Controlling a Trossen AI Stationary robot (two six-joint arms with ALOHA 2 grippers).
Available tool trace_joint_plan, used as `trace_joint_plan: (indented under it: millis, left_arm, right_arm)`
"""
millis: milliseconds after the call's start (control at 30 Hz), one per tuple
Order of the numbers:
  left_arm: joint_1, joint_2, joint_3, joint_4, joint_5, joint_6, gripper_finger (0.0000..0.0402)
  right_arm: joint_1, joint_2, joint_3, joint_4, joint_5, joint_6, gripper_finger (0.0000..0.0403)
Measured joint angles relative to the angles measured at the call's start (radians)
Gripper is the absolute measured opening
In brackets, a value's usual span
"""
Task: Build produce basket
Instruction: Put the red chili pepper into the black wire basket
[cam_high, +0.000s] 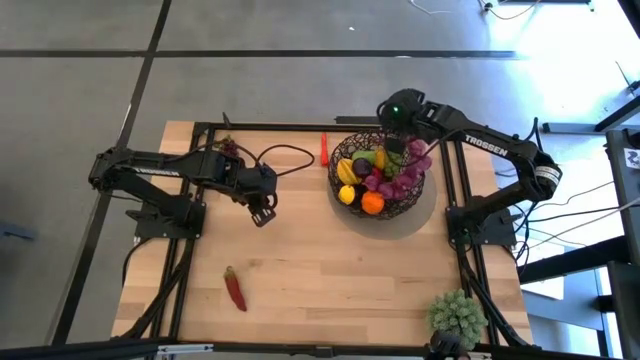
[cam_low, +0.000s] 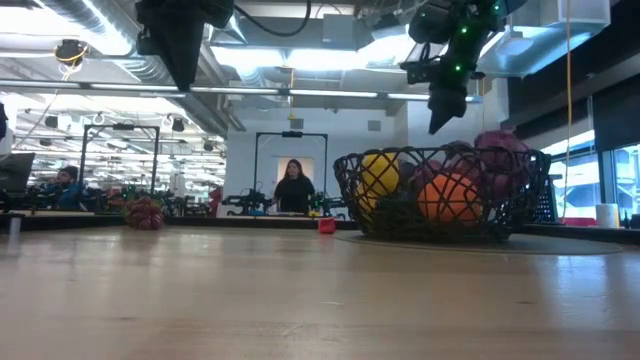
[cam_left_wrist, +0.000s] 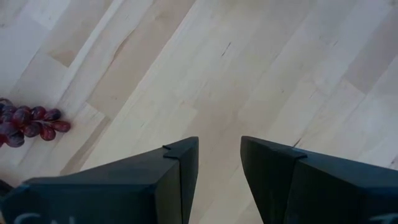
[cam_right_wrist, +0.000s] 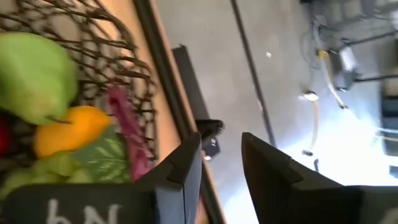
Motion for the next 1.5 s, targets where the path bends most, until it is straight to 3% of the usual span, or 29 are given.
trace_joint_plan:
  millis: [167, 333, 633, 733, 867, 1033, 1233, 1367, 1500]
  left_arm:
    - [0.0, 0.0, 0.0, 0.0, 0.0, 0.0, 0.011]
    - [0.0, 0.0, 0.0, -0.001, -0.002, -0.009, 0.011]
    - [-0.003, -0.095, 0.0, -0.043, -0.012, -0.068, 0.011]
    - [-0.019, -0.152, 0.001, -0.055, -0.011, -0.094, 0.011]
    - [-0.059, -0.212, 0.001, -0.09, -0.009, -0.107, 0.011]
    - [-0.068, -0.249, 0.0, -0.119, -0.055, -0.228, 0.011]
    - [-0.106, -0.248, 0.0, -0.215, 0.102, -0.257, 0.011]
    - [-0.151, -0.245, 0.0, -0.294, 0.122, -0.235, 0.011]
    - [-0.162, -0.246, -0.001, -0.331, 0.187, -0.417, 0.011]
  right_arm:
    - [0.0, 0.0, 0.012, 0.011, 0.102, 0.0, 0.0112]
    - [0.039, -0.025, 0.119, -0.015, 0.119, 0.046, 0.0112]
    - [0.295, -0.063, 0.359, -0.24, -0.003, 0.105, 0.0111]
    - [0.404, -0.06, 0.389, -0.264, -0.025, 0.11, 0.0111]
    - [0.52, -0.06, 0.399, -0.268, -0.151, 0.151, 0.0111]
    - [0.597, -0.058, 0.399, -0.264, -0.204, 0.311, 0.0111]
    - [0.659, -0.048, 0.398, -0.254, -0.286, 0.394, 0.0111]
    - [0.681, -0.032, 0.398, -0.249, -0.283, 0.399, 0.0111]
    - [0.68, -0.018, 0.398, -0.245, -0.283, 0.45, 0.0111]
